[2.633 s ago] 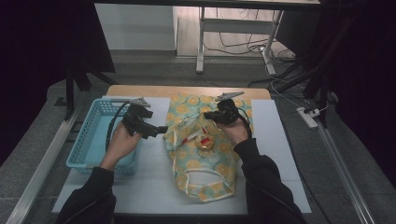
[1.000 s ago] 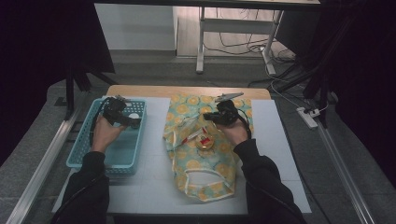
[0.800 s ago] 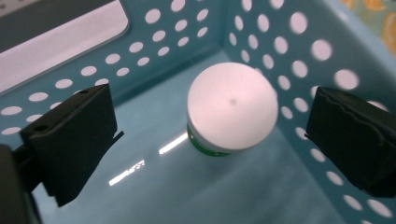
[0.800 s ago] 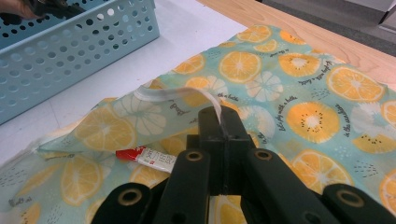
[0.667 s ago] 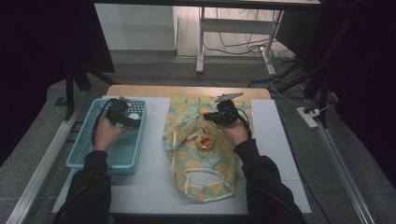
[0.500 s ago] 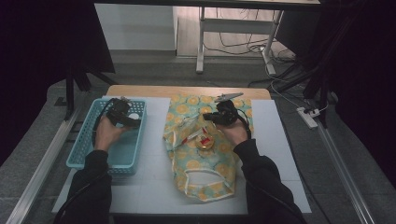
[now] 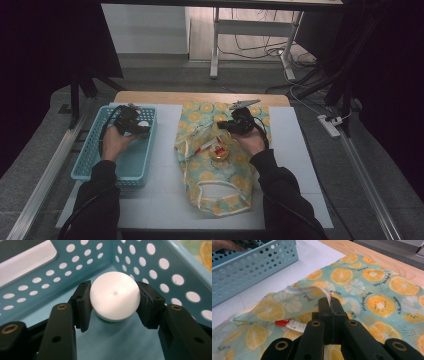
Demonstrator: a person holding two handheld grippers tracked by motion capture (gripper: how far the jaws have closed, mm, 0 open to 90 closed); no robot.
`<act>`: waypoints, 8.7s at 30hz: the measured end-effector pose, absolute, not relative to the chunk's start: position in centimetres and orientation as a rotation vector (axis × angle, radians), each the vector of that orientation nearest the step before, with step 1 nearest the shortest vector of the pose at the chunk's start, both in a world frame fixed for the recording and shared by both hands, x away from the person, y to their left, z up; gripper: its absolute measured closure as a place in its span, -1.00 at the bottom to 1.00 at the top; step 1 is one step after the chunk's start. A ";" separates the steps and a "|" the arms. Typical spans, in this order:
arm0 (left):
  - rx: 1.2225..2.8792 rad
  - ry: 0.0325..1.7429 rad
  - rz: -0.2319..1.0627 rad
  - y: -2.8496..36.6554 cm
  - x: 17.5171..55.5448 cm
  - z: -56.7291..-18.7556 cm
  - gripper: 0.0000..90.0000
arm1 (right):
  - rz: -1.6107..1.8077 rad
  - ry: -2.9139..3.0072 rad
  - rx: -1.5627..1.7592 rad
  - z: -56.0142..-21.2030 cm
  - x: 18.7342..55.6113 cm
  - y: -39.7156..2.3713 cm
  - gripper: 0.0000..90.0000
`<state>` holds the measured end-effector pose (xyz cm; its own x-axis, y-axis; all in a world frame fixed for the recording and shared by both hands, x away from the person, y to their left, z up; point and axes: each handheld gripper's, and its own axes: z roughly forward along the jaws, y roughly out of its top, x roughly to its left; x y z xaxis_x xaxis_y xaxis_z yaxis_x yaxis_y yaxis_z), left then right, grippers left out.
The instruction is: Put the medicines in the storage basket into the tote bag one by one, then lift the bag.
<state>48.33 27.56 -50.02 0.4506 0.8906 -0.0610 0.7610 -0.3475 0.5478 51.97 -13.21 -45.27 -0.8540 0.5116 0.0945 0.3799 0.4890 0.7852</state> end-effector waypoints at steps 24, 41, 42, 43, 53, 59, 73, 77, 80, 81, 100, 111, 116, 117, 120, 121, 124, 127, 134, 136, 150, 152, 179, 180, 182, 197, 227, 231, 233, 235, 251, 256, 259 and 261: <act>2.132 1.328 0.357 27.8 46.8 -45.9 0.11 | 1.315 2.558 0.786 -44.9 52.1 -13.5 1.00; 2.138 1.166 0.317 25.3 44.6 -41.8 0.12 | 1.322 2.550 0.790 -44.7 52.2 -13.7 1.00; 2.146 1.155 0.314 25.1 44.5 -41.7 0.12 | 1.322 2.549 0.791 -44.7 52.2 -13.7 1.00; 2.142 1.146 0.313 24.9 44.4 -41.6 0.12 | 1.321 2.549 0.791 -44.7 52.2 -13.7 1.00; 2.139 1.039 0.251 22.4 43.7 -40.8 0.12 | 1.323 2.545 0.798 -44.6 52.3 -13.9 1.00; 2.168 0.960 0.235 20.1 43.1 -40.1 0.12 | 1.323 2.545 0.796 -44.5 52.3 -14.0 1.00; 2.224 0.790 0.183 13.6 43.0 -40.2 0.12 | 1.326 2.547 0.799 -44.5 52.4 -14.1 1.00; 2.246 0.758 0.177 11.9 43.5 -40.5 0.12 | 1.327 2.547 0.803 -44.5 52.4 -14.1 1.00; 2.260 0.737 0.172 10.7 43.8 -40.7 0.12 | 1.327 2.546 0.803 -44.5 52.4 -14.1 1.00; 2.263 0.731 0.167 10.2 43.9 -40.9 0.12 | 1.328 2.545 0.801 -44.5 52.4 -14.1 1.00; 2.342 0.682 0.177 4.5 45.7 -43.9 0.12 | 1.329 2.541 0.805 -44.4 52.4 -14.4 1.00; 2.358 0.694 0.178 3.5 46.4 -45.8 0.11 | 1.328 2.543 0.798 -44.5 52.2 -14.1 1.00; 2.370 0.688 0.196 3.0 46.5 -46.3 0.11 | 1.325 2.545 0.800 -44.5 52.2 -14.1 1.00; 2.374 0.686 0.195 3.0 46.5 -46.3 0.11 | 1.325 2.546 0.801 -44.6 52.2 -14.2 1.00; 2.387 0.679 0.203 2.7 46.6 -46.6 0.11 | 1.327 2.545 0.799 -44.7 52.2 -14.2 1.00; 2.385 0.678 0.198 2.6 46.6 -46.7 0.11 | 1.327 2.545 0.800 -44.7 52.2 -14.2 1.00; 2.390 0.687 0.203 2.5 46.7 -47.0 0.11 | 1.328 2.545 0.803 -44.7 52.2 -14.2 1.00; 2.393 0.682 0.208 2.5 46.7 -47.3 0.11 | 1.328 2.543 0.802 -44.8 52.2 -14.3 1.00; 2.382 0.685 0.213 2.5 46.8 -47.3 -0.02 | 1.331 2.542 0.807 -44.9 52.2 -14.6 1.00; 2.365 0.691 0.205 2.6 46.8 -47.1 -0.14 | 1.330 2.543 0.806 -44.9 52.2 -14.6 1.00; 2.243 0.708 0.140 4.4 45.7 -45.1 -0.61 | 1.340 2.543 0.819 -44.9 52.2 -14.9 1.00; 2.220 0.720 0.123 4.7 45.4 -44.9 -0.66 | 1.339 2.544 0.818 -44.9 52.2 -15.0 1.00; 2.133 0.651 0.068 7.4 40.3 -44.4 -1.00 | 1.332 2.550 0.802 -44.9 51.9 -14.7 1.00; 2.135 0.651 0.071 7.4 40.1 -44.6 -1.00 | 1.332 2.550 0.802 -44.9 51.9 -14.7 1.00; 2.141 0.650 0.071 7.4 39.7 -44.9 -1.00 | 1.330 2.551 0.801 -44.9 51.8 -14.7 1.00; 2.181 0.686 0.045 7.2 38.3 -47.6 -1.00 | 1.327 2.552 0.794 -44.9 51.8 -14.6 1.00; 2.351 0.649 0.082 5.9 38.2 -52.8 -1.00 | 1.319 2.571 0.780 -45.0 51.4 -14.2 1.00; 2.405 0.650 0.140 5.3 38.3 -53.3 -0.94 | 1.319 2.572 0.780 -45.0 51.4 -14.1 1.00; 2.434 0.635 0.162 5.1 38.1 -53.5 -0.87 | 1.319 2.573 0.780 -45.0 51.5 -14.1 1.00; 2.430 0.634 0.156 5.1 38.1 -53.4 -0.81 | 1.319 2.572 0.780 -45.0 51.4 -14.2 1.00; 2.407 0.639 0.098 5.4 38.3 -52.8 0.67 | 1.320 2.573 0.779 -45.0 51.3 -14.1 1.00; 2.394 0.675 0.042 5.3 38.6 -52.8 0.99 | 1.319 2.573 0.778 -44.9 51.3 -14.1 1.00; 2.400 0.717 0.036 5.1 38.6 -52.5 0.99 | 1.319 2.573 0.781 -45.0 51.4 -14.1 1.00; 2.396 0.724 0.037 5.1 38.5 -52.5 1.00 | 1.320 2.574 0.781 -45.0 51.4 -14.1 1.00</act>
